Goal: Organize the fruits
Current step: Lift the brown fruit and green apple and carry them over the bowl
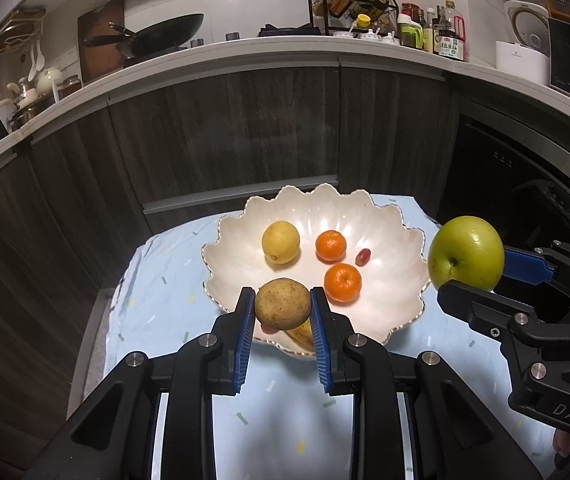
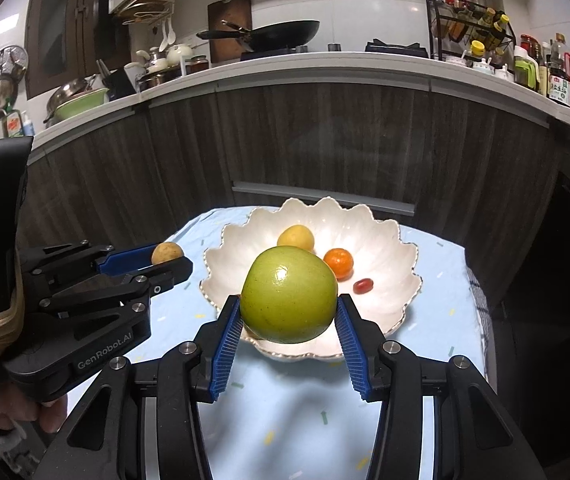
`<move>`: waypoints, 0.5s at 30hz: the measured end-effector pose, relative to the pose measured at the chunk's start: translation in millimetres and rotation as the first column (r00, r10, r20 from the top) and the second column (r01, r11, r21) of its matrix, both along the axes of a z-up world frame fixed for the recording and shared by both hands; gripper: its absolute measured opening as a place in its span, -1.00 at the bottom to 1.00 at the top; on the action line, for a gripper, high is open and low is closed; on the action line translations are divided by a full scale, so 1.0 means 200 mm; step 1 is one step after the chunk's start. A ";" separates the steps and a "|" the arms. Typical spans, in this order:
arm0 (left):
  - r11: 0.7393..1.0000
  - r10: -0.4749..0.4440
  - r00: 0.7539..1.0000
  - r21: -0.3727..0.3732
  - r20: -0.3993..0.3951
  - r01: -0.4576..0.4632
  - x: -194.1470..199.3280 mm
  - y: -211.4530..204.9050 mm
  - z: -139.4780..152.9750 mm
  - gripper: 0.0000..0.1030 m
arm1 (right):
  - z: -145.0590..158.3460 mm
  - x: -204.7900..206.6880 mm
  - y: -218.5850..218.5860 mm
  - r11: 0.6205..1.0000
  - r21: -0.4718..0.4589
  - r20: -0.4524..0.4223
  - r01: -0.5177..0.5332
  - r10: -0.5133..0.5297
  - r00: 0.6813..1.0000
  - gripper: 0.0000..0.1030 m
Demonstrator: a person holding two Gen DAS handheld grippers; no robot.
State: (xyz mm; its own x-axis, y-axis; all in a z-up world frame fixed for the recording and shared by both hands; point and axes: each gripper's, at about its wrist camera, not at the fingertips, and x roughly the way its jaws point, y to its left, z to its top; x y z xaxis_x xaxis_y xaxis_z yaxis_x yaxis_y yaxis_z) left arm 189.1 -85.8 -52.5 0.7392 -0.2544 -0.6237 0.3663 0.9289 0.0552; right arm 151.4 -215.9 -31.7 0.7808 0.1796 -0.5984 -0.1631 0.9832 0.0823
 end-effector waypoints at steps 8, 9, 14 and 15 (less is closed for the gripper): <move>1.000 0.024 1.000 -0.007 0.004 -0.024 0.10 0.01 0.01 -0.47 | 0.00 0.07 -0.03 0.999 -0.001 -0.001 0.039 -0.039 0.999 -0.07; 1.000 0.025 1.000 -0.007 0.004 -0.025 0.10 0.00 0.01 -0.47 | 0.00 0.08 -0.03 0.999 0.000 -0.001 0.043 -0.043 0.999 -0.07; 0.999 0.039 0.999 -0.008 -0.003 -0.039 0.17 0.00 0.00 -0.47 | -0.01 0.13 -0.06 0.998 -0.001 -0.002 0.066 -0.066 0.998 -0.07; 0.999 0.042 0.999 -0.010 -0.007 -0.042 0.19 0.01 0.00 -0.47 | -0.01 0.15 -0.06 0.997 -0.001 -0.003 0.072 -0.072 0.997 -0.07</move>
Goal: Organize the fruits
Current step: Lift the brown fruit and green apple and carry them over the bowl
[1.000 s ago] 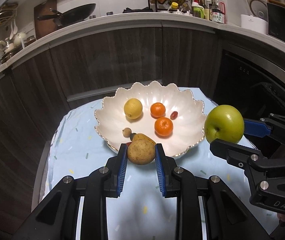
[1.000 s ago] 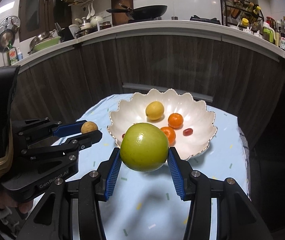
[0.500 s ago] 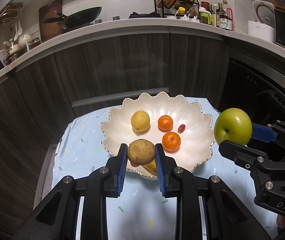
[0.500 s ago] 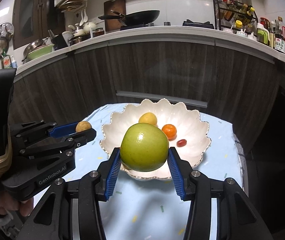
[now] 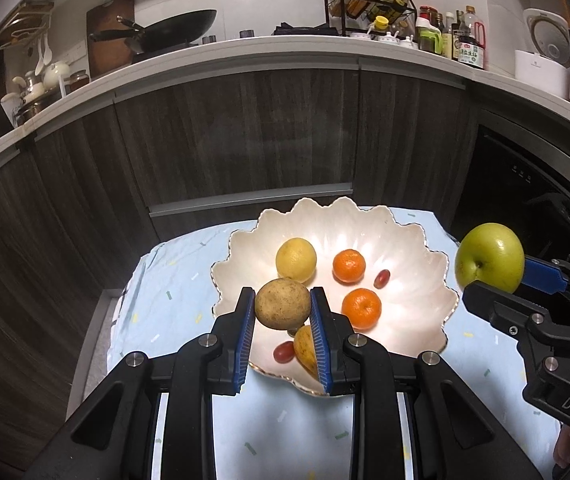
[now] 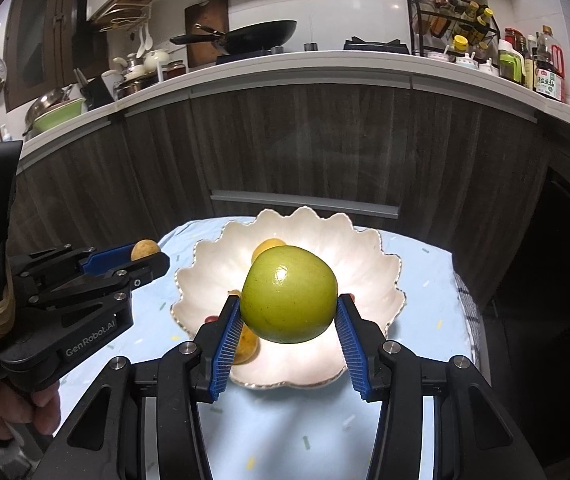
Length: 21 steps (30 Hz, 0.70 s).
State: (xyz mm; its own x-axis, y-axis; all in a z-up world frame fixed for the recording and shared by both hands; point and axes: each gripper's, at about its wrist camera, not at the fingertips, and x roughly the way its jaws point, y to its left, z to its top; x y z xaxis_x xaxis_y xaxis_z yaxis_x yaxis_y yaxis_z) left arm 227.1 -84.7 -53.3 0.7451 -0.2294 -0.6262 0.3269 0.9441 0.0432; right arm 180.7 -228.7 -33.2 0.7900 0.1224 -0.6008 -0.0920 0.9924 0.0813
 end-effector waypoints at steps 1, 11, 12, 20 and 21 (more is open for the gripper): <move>1.000 0.003 1.000 -0.001 -0.003 -0.003 0.01 0.00 0.00 -0.47 | 0.00 0.01 0.00 1.000 -0.001 -0.001 0.004 -0.004 1.000 -0.07; 1.000 0.020 1.000 0.007 -0.022 -0.020 0.15 -0.02 -0.05 -0.47 | -0.05 0.11 -0.05 0.999 -0.012 -0.024 0.048 -0.049 0.999 -0.07; 1.000 0.021 1.000 0.008 -0.023 -0.021 0.16 -0.02 -0.05 -0.47 | -0.06 0.12 -0.06 0.999 -0.013 -0.029 0.053 -0.053 0.998 -0.07; 0.999 0.031 0.998 0.022 -0.053 -0.030 0.25 -0.03 -0.12 -0.47 | -0.13 0.20 -0.09 0.996 -0.026 -0.071 0.081 -0.083 0.994 -0.07; 0.999 0.031 0.998 0.024 -0.058 -0.030 0.27 -0.04 -0.14 -0.47 | -0.14 0.21 -0.10 0.996 -0.029 -0.076 0.083 -0.085 0.993 -0.07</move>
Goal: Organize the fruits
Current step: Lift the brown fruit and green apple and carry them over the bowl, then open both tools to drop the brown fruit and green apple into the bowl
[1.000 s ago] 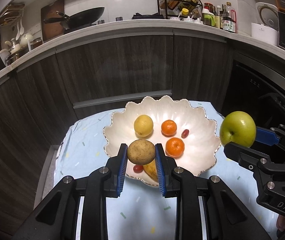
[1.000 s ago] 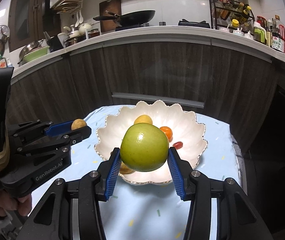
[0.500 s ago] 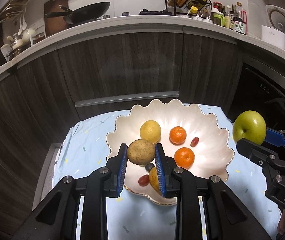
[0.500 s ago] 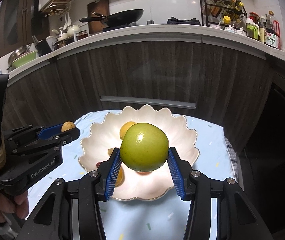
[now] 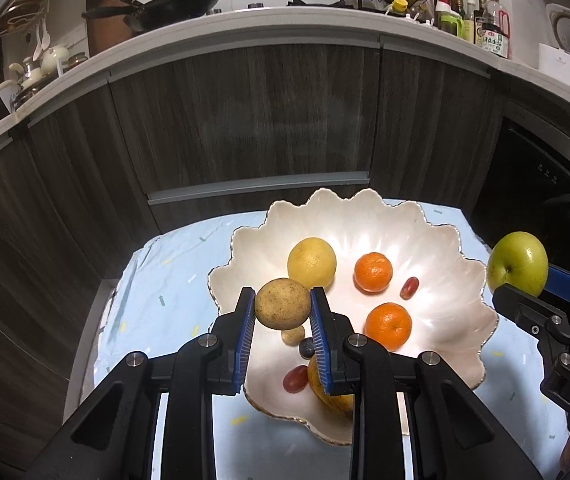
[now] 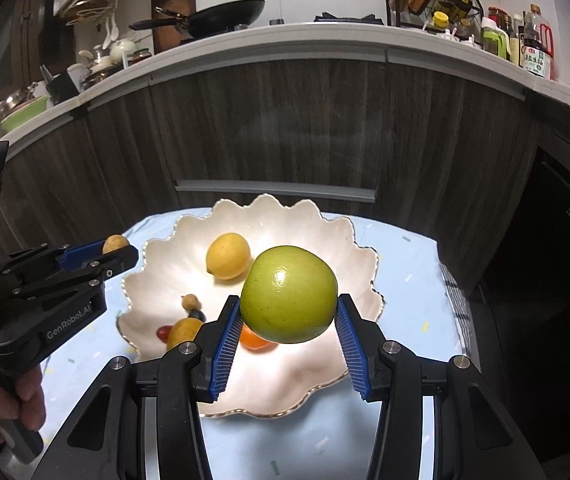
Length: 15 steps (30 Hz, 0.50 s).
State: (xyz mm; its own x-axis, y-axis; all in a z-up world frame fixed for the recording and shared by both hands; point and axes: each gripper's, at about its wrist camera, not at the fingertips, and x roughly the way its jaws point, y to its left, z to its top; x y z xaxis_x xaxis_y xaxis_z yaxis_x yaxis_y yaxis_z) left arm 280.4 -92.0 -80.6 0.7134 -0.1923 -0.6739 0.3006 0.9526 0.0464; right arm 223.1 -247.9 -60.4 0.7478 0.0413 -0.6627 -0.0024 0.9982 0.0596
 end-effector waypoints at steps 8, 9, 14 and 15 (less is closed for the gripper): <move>1.000 0.006 0.999 0.007 -0.036 -0.006 0.09 -0.02 -0.07 -0.46 | -0.07 0.08 -0.04 1.000 -0.003 -0.047 0.025 -0.025 0.999 -0.07; 1.000 0.006 0.999 0.008 -0.038 -0.006 0.10 -0.03 -0.08 -0.46 | -0.07 0.09 -0.03 1.000 -0.004 -0.049 0.025 -0.026 0.998 -0.07; 1.000 0.005 0.998 0.014 -0.058 -0.005 0.13 -0.04 -0.12 -0.46 | -0.10 0.12 -0.04 0.999 -0.004 -0.071 0.036 -0.036 0.997 -0.07; 1.000 0.005 0.998 0.015 -0.064 -0.004 0.14 -0.04 -0.13 -0.46 | -0.11 0.13 -0.04 0.999 -0.003 -0.077 0.038 -0.038 0.996 -0.07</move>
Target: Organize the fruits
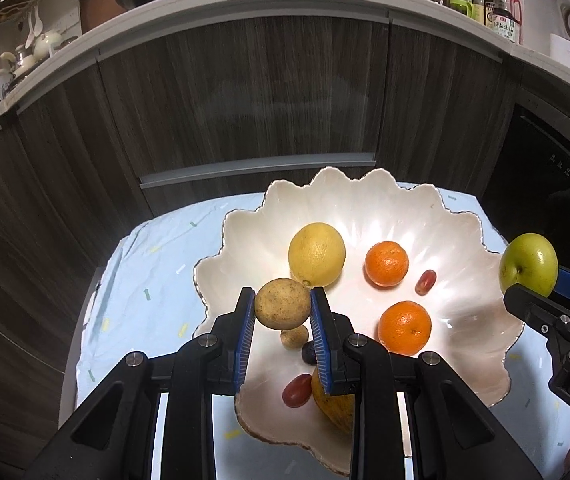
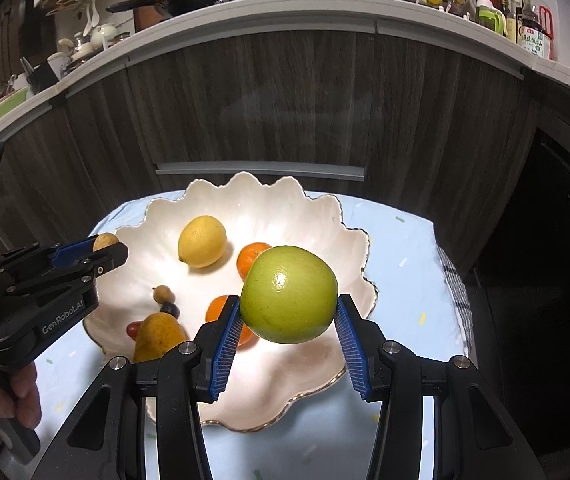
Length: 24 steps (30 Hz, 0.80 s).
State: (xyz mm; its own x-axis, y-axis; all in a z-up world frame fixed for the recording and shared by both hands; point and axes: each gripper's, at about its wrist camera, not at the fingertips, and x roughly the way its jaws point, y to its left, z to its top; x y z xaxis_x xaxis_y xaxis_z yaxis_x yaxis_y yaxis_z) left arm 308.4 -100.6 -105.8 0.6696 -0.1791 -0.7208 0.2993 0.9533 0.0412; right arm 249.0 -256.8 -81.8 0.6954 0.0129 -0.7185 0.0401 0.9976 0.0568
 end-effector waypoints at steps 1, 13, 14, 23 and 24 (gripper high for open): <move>1.000 -0.001 1.000 0.000 -0.004 0.001 0.00 0.00 -0.01 -0.46 | -0.01 0.00 0.00 1.000 0.000 -0.004 0.002 -0.002 1.000 -0.07; 1.000 0.007 1.000 0.014 -0.018 -0.006 0.01 -0.01 -0.03 -0.02 | -0.08 0.03 -0.02 0.999 0.003 -0.086 0.042 -0.042 0.995 -0.04; 1.000 0.009 1.000 0.021 -0.010 -0.008 0.00 -0.01 -0.03 0.01 | -0.08 0.02 -0.03 0.999 0.004 -0.083 0.052 -0.052 0.995 0.03; 0.999 0.024 1.000 0.023 0.011 -0.024 -0.03 0.00 0.02 0.31 | 0.00 -0.02 -0.04 0.997 -0.024 -0.033 0.074 -0.075 0.997 0.38; 0.999 0.027 1.000 0.023 0.015 -0.028 -0.03 0.00 0.02 0.39 | 0.00 -0.03 -0.04 0.997 -0.023 -0.029 0.074 -0.075 0.997 0.38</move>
